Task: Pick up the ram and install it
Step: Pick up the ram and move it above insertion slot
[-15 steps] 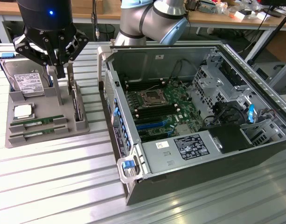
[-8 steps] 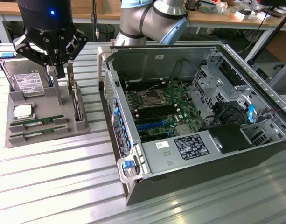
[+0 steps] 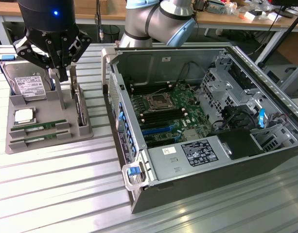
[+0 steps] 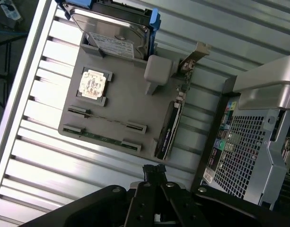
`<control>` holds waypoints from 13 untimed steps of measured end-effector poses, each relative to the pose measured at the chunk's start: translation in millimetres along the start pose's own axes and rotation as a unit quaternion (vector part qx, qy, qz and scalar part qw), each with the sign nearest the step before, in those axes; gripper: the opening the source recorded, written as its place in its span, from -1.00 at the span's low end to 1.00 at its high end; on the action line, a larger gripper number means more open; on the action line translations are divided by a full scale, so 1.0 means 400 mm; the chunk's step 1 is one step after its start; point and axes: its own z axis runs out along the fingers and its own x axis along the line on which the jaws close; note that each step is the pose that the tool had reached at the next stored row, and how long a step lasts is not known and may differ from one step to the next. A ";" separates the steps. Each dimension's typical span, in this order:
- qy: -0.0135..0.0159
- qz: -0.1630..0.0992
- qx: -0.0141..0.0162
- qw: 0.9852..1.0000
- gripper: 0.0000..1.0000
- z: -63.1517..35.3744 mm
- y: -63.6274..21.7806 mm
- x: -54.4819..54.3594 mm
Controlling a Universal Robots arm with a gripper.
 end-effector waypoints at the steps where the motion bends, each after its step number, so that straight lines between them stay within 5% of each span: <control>1: 0.000 -0.001 0.000 1.000 -0.79 0.000 0.000 0.000; 13: 0.001 -0.027 -0.001 1.000 -0.79 0.000 0.000 0.000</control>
